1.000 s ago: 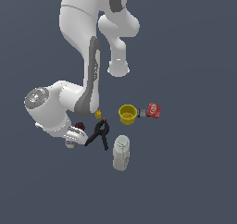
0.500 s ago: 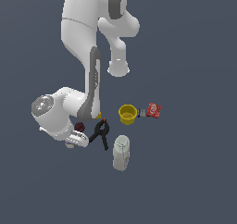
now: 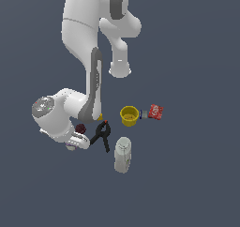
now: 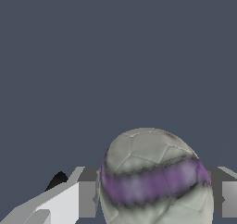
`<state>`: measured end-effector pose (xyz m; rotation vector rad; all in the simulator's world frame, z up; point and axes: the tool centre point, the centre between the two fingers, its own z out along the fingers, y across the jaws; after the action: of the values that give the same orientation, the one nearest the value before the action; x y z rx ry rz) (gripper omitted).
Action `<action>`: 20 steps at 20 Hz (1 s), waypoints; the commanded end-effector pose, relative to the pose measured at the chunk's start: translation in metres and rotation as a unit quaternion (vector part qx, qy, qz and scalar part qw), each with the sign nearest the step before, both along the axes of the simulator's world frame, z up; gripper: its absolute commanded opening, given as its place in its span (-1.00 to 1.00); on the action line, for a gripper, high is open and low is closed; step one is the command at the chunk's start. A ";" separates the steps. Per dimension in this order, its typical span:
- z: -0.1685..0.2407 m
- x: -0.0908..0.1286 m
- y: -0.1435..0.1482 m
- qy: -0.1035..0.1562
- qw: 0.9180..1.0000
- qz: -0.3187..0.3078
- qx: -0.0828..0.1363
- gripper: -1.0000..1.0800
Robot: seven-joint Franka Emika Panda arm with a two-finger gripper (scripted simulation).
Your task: Pick up a designated object from a clutter of objects.
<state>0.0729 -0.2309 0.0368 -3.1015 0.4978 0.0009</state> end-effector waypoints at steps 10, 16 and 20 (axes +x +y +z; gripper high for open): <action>0.019 -0.008 0.010 0.000 1.000 0.000 0.000 -1.00; 0.048 -0.022 0.026 0.000 1.000 0.000 0.000 -1.00; 0.075 -0.035 0.041 0.000 1.000 0.000 0.001 -1.00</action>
<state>0.0426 -0.1956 0.1005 -3.1006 0.4979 0.0039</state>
